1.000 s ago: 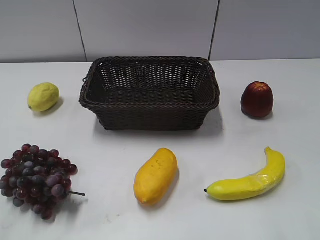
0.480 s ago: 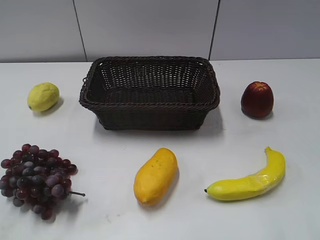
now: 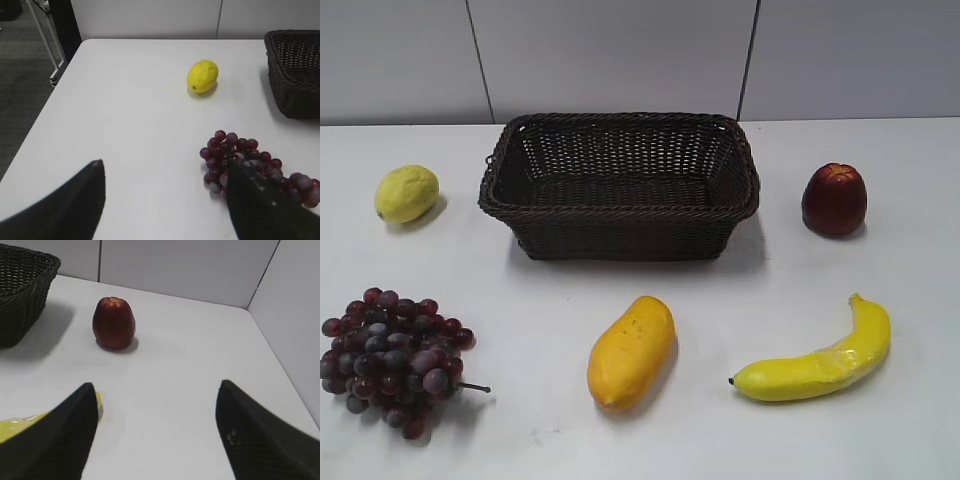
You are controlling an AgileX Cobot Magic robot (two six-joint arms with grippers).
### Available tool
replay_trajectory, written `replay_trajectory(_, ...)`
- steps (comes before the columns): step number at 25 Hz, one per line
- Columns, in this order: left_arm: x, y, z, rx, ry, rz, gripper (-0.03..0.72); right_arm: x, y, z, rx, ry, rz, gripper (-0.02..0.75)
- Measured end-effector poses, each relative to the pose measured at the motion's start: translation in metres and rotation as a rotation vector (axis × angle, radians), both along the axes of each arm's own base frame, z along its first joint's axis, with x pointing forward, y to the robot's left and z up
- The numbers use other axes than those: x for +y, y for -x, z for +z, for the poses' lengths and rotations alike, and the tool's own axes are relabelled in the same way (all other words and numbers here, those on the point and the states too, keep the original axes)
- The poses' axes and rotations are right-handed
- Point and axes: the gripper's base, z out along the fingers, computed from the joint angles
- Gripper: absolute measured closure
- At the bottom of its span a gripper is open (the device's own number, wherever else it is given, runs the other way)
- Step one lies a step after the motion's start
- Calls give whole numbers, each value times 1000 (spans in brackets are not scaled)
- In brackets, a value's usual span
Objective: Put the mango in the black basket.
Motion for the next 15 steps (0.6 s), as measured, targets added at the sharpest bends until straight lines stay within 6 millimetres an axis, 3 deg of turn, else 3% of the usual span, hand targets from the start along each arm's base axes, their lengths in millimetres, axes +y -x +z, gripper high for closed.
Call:
replay_trajectory(4, -1, -12, 9, 35, 6, -4, 116, 0, 0, 0, 0, 0, 0, 172)
replay_trajectory(9, -3, -45, 20, 111, 17, -9, 116, 0, 0, 0, 0, 0, 0, 172)
replay_trajectory(15, -8, -93, 9, 306, 76, -24, 120, 0, 0, 0, 0, 0, 0, 172)
